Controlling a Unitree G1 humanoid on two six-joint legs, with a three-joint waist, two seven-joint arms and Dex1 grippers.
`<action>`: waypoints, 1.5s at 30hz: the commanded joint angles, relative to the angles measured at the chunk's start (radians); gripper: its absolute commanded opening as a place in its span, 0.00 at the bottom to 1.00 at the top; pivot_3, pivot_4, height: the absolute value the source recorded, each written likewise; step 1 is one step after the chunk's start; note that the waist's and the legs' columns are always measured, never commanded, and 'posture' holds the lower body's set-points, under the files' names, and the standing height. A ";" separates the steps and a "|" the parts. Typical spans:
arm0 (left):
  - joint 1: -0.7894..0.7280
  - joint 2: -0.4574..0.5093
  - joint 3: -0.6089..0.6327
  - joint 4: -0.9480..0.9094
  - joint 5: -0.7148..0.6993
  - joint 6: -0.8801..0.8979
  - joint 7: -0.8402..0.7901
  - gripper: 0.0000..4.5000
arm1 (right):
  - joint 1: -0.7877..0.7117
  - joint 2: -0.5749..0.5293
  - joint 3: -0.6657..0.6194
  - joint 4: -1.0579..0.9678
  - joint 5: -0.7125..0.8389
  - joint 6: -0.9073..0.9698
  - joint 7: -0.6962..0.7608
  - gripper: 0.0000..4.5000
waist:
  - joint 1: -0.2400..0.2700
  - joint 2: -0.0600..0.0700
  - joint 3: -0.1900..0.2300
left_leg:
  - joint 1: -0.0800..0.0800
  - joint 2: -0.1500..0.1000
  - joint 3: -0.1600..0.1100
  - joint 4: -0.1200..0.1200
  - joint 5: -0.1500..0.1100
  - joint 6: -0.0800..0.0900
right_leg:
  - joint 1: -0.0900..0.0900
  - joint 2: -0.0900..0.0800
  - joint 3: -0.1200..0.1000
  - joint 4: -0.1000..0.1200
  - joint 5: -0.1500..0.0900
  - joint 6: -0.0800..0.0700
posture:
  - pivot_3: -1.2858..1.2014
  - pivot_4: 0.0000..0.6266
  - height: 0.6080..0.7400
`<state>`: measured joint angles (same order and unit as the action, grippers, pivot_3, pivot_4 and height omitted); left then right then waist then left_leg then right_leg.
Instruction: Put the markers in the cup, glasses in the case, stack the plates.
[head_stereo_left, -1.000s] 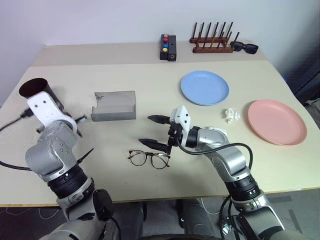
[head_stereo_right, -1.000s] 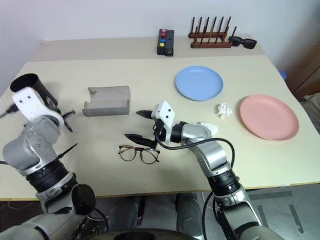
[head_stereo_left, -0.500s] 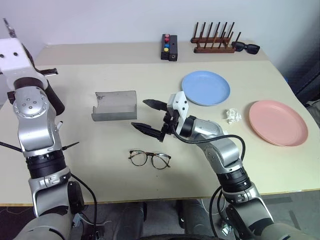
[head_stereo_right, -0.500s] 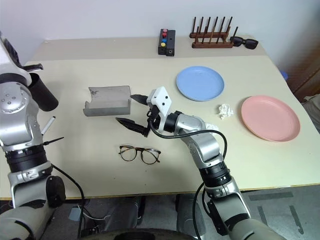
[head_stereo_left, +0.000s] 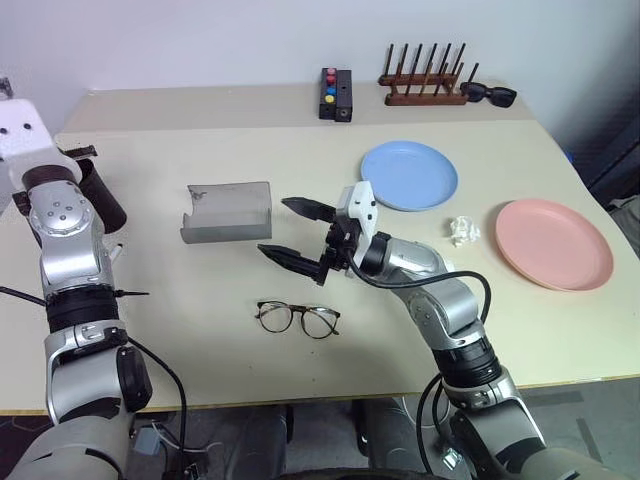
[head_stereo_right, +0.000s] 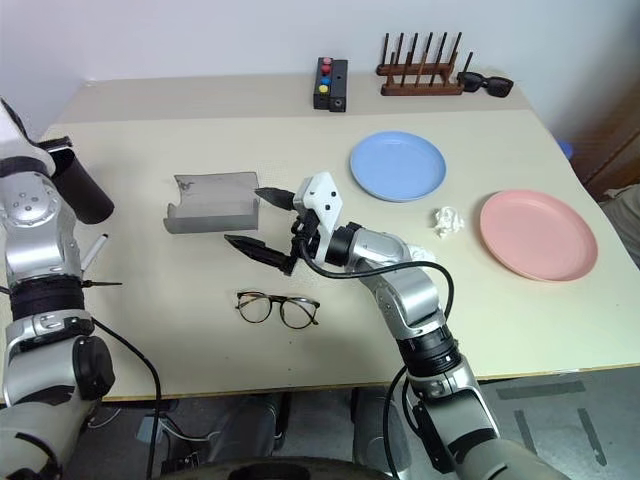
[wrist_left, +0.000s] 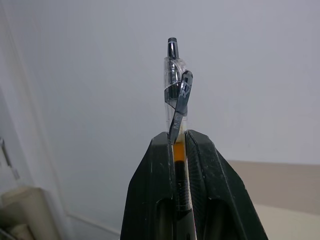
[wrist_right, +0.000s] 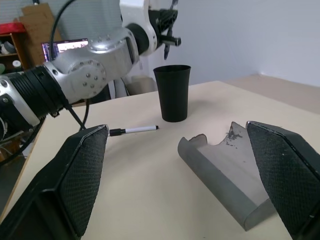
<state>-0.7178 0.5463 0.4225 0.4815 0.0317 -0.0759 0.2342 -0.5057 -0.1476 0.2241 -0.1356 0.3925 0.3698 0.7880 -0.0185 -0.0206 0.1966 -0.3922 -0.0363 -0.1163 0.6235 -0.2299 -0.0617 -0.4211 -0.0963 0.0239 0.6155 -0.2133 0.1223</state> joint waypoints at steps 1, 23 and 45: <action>0.002 0.026 0.017 -0.002 -0.008 -0.044 0.018 0.01 | -0.004 0.004 -0.009 -0.048 0.026 0.001 0.000 1.00 | 0.000 0.000 0.000 | 0.000 0.000 0.000 0.000 0.000 0.000 | 0.000 0.000 0.000 0.000 0.000 0.000 | 0.52 0.24 0.99; 0.040 0.003 0.005 0.008 -0.056 -0.039 0.041 0.83 | -0.013 -0.002 -0.011 -0.038 0.038 0.010 0.011 1.00 | 0.000 0.000 0.000 | 0.000 0.000 0.000 0.000 0.000 0.000 | 0.000 0.000 0.000 0.001 0.000 0.000 | 0.52 0.24 0.99; 0.469 0.226 0.169 -0.680 -0.595 0.708 -0.500 0.97 | 0.007 -0.016 -0.009 -0.066 0.037 0.025 0.004 1.00 | -0.036 0.000 0.000 | 0.000 0.001 0.000 -0.003 0.000 0.000 | -0.003 0.001 0.001 0.002 0.000 -0.001 | 0.52 0.24 0.99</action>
<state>-0.2708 0.7311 0.5153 -0.1618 -0.5144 0.5274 -0.2427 -0.4920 -0.1652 0.2242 -0.1566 0.4108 0.4005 0.7905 -0.0540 -0.0202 0.1968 -0.3919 -0.0350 -0.1161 0.6204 -0.2299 -0.0616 -0.4243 -0.0955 0.0245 0.6180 -0.2139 0.1213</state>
